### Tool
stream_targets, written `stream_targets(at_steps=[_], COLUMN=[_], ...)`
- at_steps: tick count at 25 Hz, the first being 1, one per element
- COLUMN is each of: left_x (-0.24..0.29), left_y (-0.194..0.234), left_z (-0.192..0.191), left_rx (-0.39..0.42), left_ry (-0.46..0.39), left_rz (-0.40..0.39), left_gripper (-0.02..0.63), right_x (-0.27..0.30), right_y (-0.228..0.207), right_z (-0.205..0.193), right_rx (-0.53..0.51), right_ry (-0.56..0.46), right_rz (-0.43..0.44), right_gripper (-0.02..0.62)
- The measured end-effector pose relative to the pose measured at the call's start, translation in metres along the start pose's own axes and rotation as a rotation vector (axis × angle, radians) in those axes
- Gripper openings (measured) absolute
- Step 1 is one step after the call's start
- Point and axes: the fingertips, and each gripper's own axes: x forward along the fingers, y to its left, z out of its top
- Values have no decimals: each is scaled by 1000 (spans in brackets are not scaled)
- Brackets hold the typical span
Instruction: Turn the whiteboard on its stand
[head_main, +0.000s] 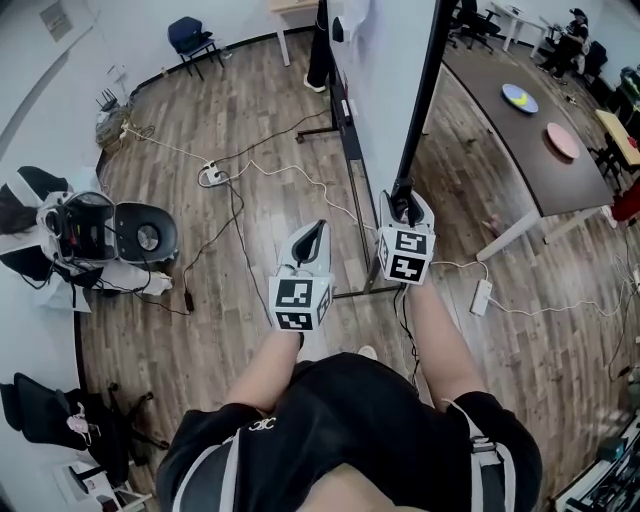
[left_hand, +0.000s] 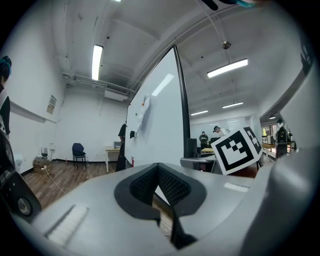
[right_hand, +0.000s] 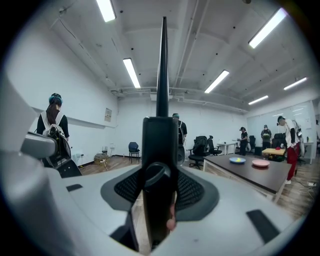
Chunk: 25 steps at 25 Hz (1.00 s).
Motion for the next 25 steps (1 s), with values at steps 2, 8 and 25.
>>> stream_targets(at_steps=[2,8,25], left_x=[-1,-1,-25], left_y=[-1,-5,-26], left_z=[-1,0,-12], left_rx=[-1,-25,-18], left_ry=[6,-1,-3], left_rz=[-18,-46,-143], left_gripper=[3,3,3], right_x=[-6,-29,-86], right_y=[-2,-12,-33], right_z=[-2,-7,-19], right_rx=[1,4,10], right_ry=[0,-4,-30], right_rz=[-1,-8,-18], right_gripper=[190,190,190])
